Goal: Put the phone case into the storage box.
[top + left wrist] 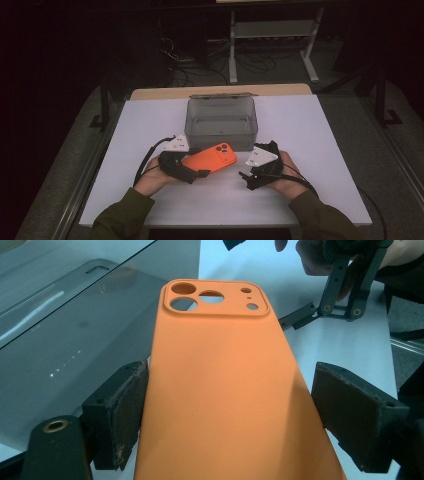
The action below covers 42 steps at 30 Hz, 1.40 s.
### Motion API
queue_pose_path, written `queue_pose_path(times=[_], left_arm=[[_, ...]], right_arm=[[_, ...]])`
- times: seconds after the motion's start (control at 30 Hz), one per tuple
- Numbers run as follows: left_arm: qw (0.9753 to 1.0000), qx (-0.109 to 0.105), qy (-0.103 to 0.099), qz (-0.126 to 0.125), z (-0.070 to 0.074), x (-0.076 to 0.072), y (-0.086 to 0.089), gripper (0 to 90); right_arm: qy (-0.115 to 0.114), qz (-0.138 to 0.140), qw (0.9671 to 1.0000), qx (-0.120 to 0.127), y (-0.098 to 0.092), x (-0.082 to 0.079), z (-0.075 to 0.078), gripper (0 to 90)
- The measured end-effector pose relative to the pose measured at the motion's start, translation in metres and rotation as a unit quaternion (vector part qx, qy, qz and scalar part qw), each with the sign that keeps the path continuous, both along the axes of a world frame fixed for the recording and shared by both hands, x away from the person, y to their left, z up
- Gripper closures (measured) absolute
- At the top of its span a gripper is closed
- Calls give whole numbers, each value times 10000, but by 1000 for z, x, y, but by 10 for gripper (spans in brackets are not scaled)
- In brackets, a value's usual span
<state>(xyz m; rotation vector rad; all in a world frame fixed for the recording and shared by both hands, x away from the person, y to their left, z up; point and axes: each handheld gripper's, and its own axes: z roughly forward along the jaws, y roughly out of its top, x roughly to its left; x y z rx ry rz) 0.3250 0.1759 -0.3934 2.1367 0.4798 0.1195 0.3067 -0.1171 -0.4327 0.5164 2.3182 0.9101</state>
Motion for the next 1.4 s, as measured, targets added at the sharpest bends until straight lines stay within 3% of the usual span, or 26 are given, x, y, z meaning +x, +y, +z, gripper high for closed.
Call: queue_pose_path(times=[0.13, 0.37, 0.77, 0.97, 1.23, 1.4], left_arm=[[10000, -3, 4, -13, 0, 0, 0, 168], [10000, -2, 15, -19, 0, 1, -1, 169], [10000, 27, 21, -29, -1, 0, -2, 168], [10000, 18, 13, -13, -1, 1, -2, 168], [10000, 17, 15, -14, -1, 1, -1, 169], [10000, 20, 10, -20, 0, 1, -1, 168]], right_arm=[[-136, 13, 9999, -88, 2, -1, -1, 0], [-581, 35, 9975, -403, 6, -5, -2, 0], [-969, 64, 9932, -642, 9, -9, -2, 0], [-1200, 105, 9895, -794, 11, -11, -3, 0], [-1581, 175, 9807, -1133, 16, -15, -4, 0], [-1683, 194, 9780, -1220, 18, -17, -5, 0]])
